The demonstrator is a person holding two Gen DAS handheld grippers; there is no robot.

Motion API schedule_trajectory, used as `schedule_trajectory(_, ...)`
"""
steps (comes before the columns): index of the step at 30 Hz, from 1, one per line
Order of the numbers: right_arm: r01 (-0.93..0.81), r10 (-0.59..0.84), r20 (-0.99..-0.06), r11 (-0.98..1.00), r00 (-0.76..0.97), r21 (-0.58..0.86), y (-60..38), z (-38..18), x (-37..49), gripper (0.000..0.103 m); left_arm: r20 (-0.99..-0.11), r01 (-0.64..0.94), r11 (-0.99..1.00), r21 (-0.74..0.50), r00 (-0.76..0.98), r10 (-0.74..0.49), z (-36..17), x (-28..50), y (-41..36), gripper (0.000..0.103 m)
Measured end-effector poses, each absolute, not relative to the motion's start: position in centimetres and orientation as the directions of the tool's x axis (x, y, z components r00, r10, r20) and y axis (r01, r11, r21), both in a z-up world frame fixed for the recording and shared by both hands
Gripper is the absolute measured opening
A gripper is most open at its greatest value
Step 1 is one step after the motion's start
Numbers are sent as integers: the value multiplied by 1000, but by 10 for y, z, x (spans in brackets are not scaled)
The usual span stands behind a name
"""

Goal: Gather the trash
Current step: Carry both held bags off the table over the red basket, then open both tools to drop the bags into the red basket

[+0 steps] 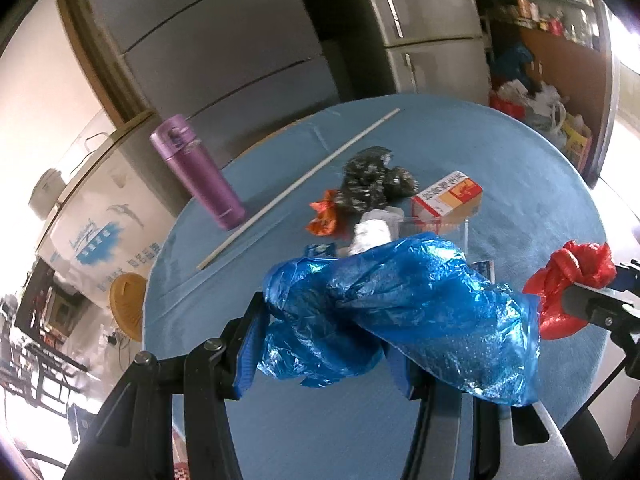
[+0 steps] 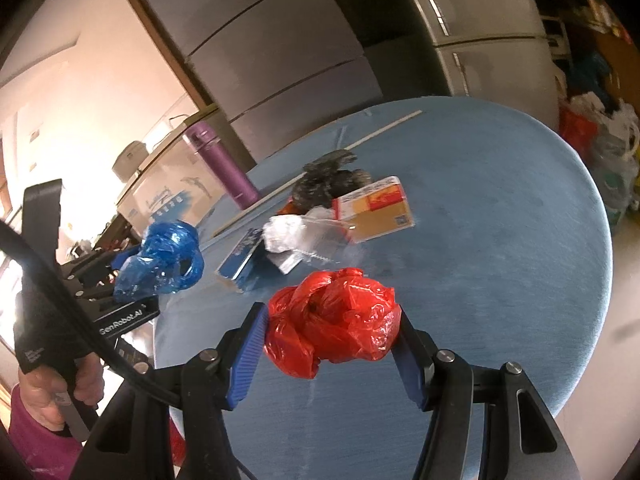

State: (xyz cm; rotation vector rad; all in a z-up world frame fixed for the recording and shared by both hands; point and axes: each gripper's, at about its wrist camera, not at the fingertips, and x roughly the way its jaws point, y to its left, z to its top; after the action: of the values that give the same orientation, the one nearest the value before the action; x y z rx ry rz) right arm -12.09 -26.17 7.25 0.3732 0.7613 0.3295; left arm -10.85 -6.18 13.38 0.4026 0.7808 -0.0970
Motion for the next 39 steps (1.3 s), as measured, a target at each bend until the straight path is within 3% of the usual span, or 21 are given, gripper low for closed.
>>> schedule_trajectory(9,-278,488,-606,869,628,410,-206,84,-125,63,-696,87,962,259,707,123,148,-143,1,55)
schedule_trajectory(15,-445,592,-637,802,495,399,-135,82,-127,63,-763,-83,988,132,628,155,141,-185,85,55)
schedule_trajectory(26,-695,699,-696,584,166,420,23,56,-156,63,-878,-416,905,92,395,271,71,-284,240,56)
schedule_trajectory(33,-738,652,-758,520,18,430,99,19,-170,65,-935,-469,881,57,284,212,19,-303,273,56)
schedule_trajectory(39,-702,617,-785,532,-63,474,119,-3,-165,67,-954,-477,878,41,242,176,-1,-315,277,66)
